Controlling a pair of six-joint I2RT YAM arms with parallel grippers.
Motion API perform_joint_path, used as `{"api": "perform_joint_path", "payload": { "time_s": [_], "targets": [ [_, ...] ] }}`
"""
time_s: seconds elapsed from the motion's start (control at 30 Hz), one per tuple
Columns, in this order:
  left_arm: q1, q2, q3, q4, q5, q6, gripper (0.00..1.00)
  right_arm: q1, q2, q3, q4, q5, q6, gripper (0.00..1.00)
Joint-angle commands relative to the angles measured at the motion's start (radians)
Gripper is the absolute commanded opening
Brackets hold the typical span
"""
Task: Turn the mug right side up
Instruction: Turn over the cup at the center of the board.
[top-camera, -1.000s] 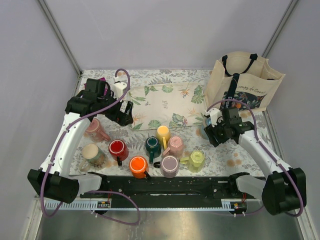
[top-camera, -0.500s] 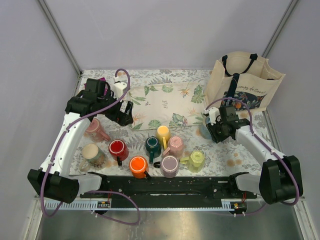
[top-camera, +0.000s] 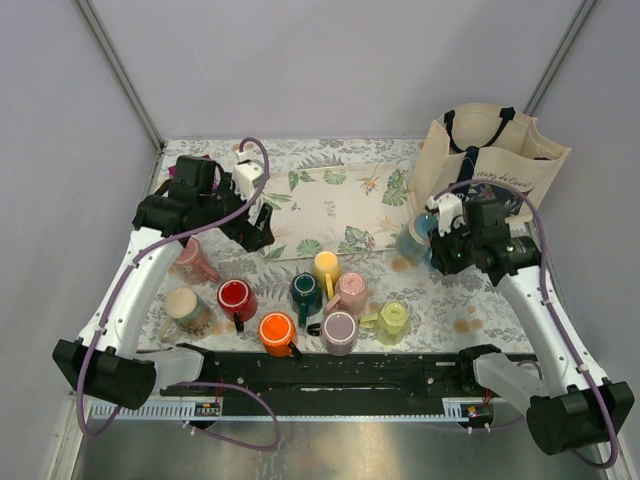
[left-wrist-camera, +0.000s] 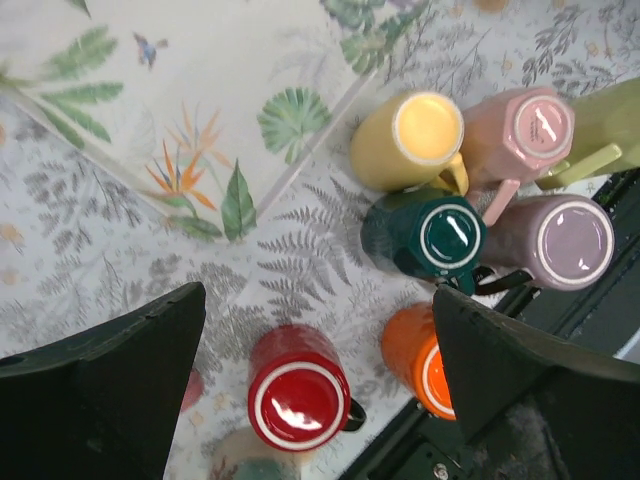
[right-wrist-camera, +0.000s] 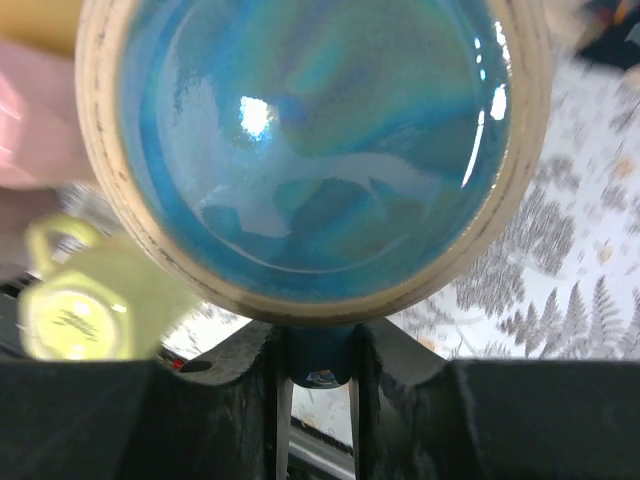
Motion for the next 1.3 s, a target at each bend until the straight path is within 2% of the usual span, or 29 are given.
{"api": "perform_joint_path", "payload": {
  "time_s": [0.0, 0.17, 0.23, 0.33, 0.4, 0.47, 0.53, 0.6, 0.73, 0.8, 0.93, 1.03, 1.13, 1.27],
  "targets": [
    [-0.053, -0.105, -0.008, 0.243, -0.007, 0.063, 0.99, 0.0, 0.027, 0.261, 0.06, -0.216, 0.1, 0.0],
    [-0.225, -0.235, -0.137, 0.509, -0.154, 0.274, 0.99, -0.002, 0.134, 0.439, 0.062, -0.495, 0.27, 0.0],
    [-0.308, -0.28, -0.201, 0.601, -0.23, 0.396, 0.99, -0.002, 0.18, 0.484, 0.07, -0.659, 0.368, 0.0],
    [-0.407, -0.338, -0.322, 0.782, -0.316, 0.558, 0.99, 0.0, 0.243, 0.512, 0.091, -0.88, 0.432, 0.0],
    [-0.454, -0.361, -0.395, 0.923, -0.349, 0.645, 0.99, -0.002, 0.25, 0.47, 0.184, -0.982, 0.557, 0.0],
    [-0.492, -0.363, -0.453, 1.033, -0.363, 0.717, 0.99, 0.0, 0.253, 0.431, 0.273, -1.042, 0.658, 0.0],
    [-0.52, -0.352, -0.485, 1.109, -0.357, 0.765, 0.99, -0.002, 0.253, 0.369, 0.443, -1.103, 0.848, 0.0],
    [-0.546, -0.328, -0.514, 1.184, -0.35, 0.806, 0.99, 0.004, 0.26, 0.329, 0.595, -1.149, 0.97, 0.0],
    [-0.59, -0.271, -0.577, 1.405, -0.373, 0.866, 0.99, 0.018, 0.299, 0.34, 0.623, -1.224, 1.01, 0.0],
    [-0.593, -0.231, -0.576, 1.475, -0.376, 0.874, 0.95, 0.029, 0.302, 0.322, 0.695, -1.235, 1.065, 0.0],
    [-0.596, -0.139, -0.521, 1.535, -0.389, 0.905, 0.83, 0.056, 0.3, 0.302, 0.743, -1.252, 1.099, 0.0],
    [-0.595, -0.093, -0.496, 1.597, -0.378, 0.928, 0.67, 0.06, 0.31, 0.297, 0.754, -1.258, 1.111, 0.0],
    [-0.596, -0.072, -0.464, 1.6, -0.37, 0.926, 0.47, 0.058, 0.311, 0.291, 0.755, -1.258, 1.117, 0.0],
    [-0.596, -0.081, -0.424, 1.511, -0.366, 0.879, 0.17, 0.058, 0.303, 0.274, 0.754, -1.248, 1.121, 0.0]
  ]
}}
